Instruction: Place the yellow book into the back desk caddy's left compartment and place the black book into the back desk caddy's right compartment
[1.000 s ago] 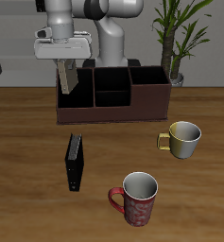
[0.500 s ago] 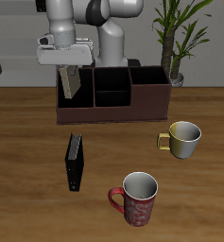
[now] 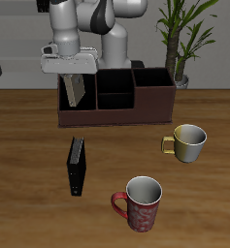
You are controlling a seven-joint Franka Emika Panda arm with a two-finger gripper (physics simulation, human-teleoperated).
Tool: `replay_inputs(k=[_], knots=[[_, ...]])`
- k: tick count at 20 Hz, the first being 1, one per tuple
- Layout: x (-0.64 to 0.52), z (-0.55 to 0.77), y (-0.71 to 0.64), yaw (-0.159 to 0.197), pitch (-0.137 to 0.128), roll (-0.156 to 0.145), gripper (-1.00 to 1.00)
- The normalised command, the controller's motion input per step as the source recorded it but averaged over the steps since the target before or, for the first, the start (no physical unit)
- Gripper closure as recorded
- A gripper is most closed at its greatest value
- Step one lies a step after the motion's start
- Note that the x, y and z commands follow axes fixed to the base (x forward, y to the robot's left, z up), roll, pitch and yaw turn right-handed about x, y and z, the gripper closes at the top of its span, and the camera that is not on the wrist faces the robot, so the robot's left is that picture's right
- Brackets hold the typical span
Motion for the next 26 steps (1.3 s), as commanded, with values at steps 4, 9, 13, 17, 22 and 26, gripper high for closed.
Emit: replay_inputs(k=[4,9,13,17,22,26], knots=[[0.01,-0.15,0.02,-0.033,0.053,0.012,1.0],[0.06,-0.02,-0.01,-0.014,0.026,0.01,-1.0],[0.03,0.11,-0.04,0.014,-0.018,-0.012,-1.0],[0.02,0.12,-0.06,0.005,-0.028,-0.014,-1.0],[0.09,0.17,-0.02,0.006,-0.018,-0.015,-1.0],[0.25,0.36,0.05,0.032,-0.043,-0.028,-1.0]])
